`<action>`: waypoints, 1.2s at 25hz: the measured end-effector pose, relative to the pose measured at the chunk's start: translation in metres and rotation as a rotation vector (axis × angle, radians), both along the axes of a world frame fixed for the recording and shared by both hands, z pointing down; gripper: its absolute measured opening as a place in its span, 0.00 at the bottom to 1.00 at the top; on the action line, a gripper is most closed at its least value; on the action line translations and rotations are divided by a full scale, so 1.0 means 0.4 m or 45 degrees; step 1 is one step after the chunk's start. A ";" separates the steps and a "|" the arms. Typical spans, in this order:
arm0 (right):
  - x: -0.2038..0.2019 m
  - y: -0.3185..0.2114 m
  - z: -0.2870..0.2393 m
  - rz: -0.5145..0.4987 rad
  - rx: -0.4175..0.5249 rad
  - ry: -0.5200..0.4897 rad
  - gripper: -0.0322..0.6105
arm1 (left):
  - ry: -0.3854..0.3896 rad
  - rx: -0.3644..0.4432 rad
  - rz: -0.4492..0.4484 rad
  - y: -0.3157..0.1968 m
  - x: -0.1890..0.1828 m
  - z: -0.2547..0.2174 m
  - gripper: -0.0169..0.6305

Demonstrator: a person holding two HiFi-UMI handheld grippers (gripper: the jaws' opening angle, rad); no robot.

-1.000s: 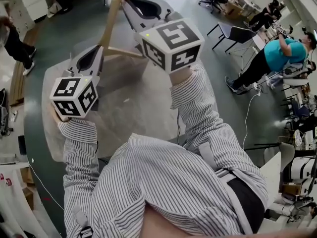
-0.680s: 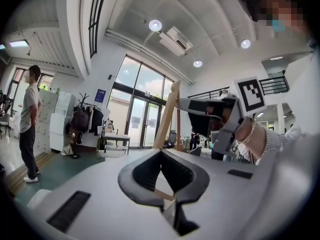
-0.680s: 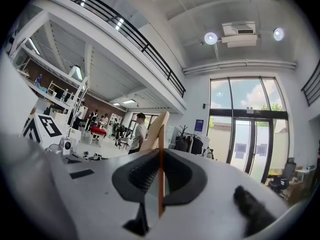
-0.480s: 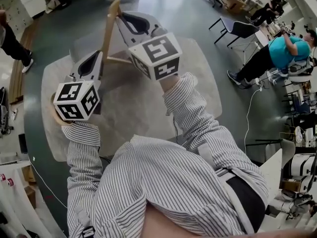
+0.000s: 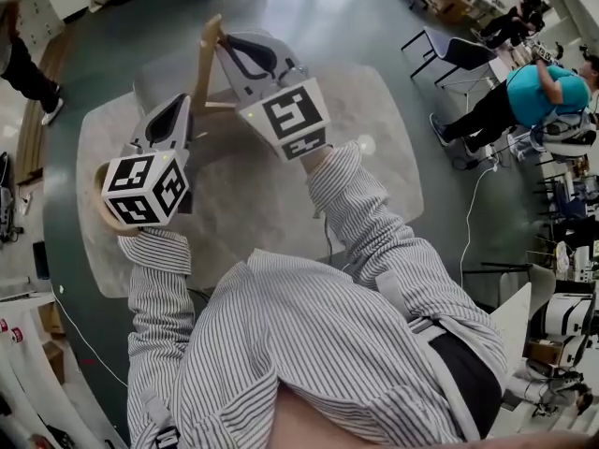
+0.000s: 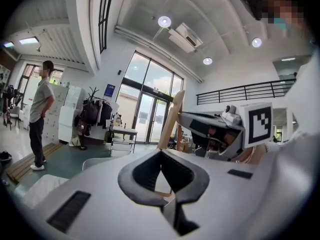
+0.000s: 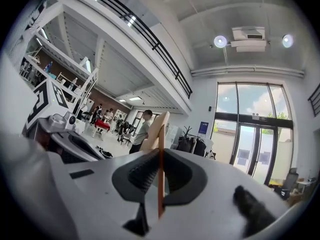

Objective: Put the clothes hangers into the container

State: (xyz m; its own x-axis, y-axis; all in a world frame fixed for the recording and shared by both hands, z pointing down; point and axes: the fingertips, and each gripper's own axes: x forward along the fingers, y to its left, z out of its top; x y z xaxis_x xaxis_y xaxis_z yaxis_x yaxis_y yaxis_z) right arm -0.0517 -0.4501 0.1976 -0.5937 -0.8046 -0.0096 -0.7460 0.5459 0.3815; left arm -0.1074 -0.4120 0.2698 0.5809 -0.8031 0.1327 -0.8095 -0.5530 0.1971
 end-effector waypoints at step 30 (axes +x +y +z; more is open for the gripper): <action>-0.052 0.088 0.246 -0.082 -0.109 0.157 0.10 | 0.029 -0.090 0.002 0.010 0.012 0.099 0.04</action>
